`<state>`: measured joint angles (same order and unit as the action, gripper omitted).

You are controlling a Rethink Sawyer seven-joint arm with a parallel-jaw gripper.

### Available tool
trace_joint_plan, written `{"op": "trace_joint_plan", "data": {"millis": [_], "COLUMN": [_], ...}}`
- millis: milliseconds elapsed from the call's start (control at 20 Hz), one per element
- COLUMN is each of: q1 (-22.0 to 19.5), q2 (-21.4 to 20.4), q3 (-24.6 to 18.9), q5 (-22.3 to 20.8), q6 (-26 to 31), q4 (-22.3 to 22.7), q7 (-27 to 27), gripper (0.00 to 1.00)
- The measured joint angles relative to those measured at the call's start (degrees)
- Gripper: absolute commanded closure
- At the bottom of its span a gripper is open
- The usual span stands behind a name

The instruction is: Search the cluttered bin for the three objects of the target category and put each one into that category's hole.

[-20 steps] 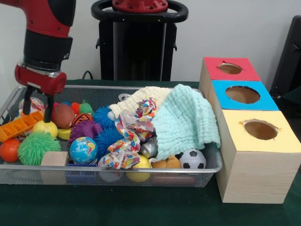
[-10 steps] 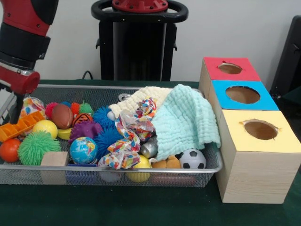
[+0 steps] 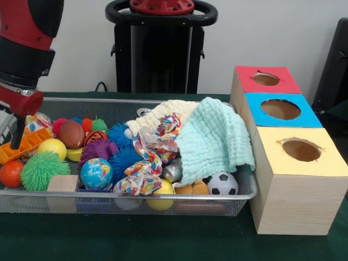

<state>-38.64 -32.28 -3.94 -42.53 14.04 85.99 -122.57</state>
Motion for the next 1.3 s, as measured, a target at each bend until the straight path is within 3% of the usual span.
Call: {"op": "trace_joint_plan", "data": {"millis": [450,900,1300], "q1": [-2.84,-2.99,-2.24], "q2": [0.96,1.33,2.78], "q3": [-0.48,-0.49,0.46], "q5": [4.76,7.38,7.43], "q6": [5.72,5.86,4.78], "q4": [2.55,6.35,6.71], "q7": [0.00,0.00,0.00], "gripper": [0.00,0.00,0.00]}}
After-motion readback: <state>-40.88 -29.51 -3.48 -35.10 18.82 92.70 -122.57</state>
